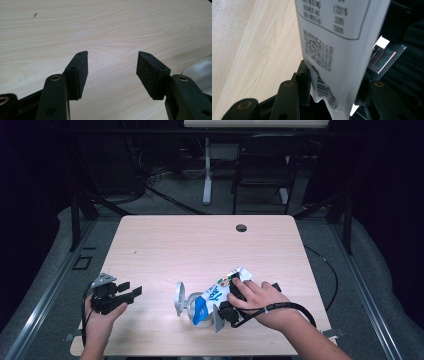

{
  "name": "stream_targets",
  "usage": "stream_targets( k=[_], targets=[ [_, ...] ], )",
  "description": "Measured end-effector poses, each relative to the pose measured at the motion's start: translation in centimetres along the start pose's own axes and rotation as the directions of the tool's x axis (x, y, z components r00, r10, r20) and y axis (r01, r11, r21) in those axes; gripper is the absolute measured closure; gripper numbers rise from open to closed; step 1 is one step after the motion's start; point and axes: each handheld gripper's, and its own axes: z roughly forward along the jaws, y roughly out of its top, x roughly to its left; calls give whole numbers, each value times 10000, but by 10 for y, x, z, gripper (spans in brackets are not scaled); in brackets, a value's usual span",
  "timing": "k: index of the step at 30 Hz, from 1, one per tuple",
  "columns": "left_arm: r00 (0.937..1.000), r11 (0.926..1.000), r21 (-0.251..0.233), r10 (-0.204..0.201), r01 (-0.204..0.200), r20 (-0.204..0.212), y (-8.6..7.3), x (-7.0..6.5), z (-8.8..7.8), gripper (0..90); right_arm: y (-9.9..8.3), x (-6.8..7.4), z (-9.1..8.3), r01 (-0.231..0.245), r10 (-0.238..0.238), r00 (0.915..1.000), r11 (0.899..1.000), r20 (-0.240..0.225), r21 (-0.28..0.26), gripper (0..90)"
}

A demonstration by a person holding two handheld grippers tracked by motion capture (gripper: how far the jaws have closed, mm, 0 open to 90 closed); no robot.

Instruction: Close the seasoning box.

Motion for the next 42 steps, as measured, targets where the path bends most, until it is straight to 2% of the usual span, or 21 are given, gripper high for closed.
stream_targets(
  k=[19,22,42],
  targets=[
    [10000,10000,2,-42,42,16,0,0,1,431,0,-2,-3,171,-172,9998,9998,77,89,619],
    [10000,9999,138,19,-19,37,0,1,0,431,0,-3,-3,171,-172,9998,9998,93,58,625],
    [10000,10000,45,-36,36,20,0,1,0,431,1,-4,-4,214,-215,9997,9997,96,84,662]
  ],
)
